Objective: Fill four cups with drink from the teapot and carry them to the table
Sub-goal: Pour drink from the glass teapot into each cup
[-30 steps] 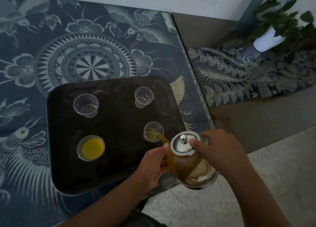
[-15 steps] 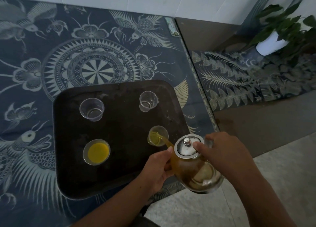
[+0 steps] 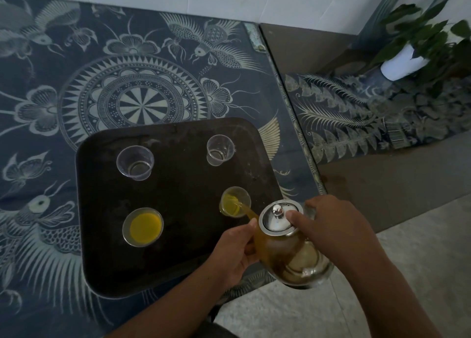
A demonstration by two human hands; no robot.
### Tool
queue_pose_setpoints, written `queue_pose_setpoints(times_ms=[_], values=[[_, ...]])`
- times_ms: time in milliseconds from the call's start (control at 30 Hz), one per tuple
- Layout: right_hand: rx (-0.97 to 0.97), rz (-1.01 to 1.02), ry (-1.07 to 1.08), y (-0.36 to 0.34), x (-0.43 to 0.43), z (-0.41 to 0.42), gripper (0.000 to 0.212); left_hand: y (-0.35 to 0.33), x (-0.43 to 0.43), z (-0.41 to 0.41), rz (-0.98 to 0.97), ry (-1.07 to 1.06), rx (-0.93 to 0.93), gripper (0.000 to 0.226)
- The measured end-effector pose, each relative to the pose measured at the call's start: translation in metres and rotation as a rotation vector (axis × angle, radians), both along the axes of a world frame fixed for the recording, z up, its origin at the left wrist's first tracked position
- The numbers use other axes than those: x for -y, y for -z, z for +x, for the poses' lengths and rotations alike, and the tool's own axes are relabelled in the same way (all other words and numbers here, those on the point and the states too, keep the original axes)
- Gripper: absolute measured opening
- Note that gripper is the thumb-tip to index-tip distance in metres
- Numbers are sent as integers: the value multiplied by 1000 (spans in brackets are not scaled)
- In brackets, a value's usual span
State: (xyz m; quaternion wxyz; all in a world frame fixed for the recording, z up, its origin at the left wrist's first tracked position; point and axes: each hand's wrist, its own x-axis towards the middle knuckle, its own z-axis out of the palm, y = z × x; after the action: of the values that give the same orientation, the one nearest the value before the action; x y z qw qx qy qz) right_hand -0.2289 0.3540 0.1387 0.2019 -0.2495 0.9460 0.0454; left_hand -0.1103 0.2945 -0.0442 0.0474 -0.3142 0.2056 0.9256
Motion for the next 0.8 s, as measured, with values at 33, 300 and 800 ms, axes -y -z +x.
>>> queue_pose_setpoints(times_ms=[33,300,800], values=[[0,3,1,0,0,0,56,0,0,0,2,0,1,38],[-9,31,-7,-3,0,-1,49,-1,-2,-2,3,6,-14,38],[-22,34,-14,-5,0,2,51,-3,-5,-2,17,-7,-36,36]])
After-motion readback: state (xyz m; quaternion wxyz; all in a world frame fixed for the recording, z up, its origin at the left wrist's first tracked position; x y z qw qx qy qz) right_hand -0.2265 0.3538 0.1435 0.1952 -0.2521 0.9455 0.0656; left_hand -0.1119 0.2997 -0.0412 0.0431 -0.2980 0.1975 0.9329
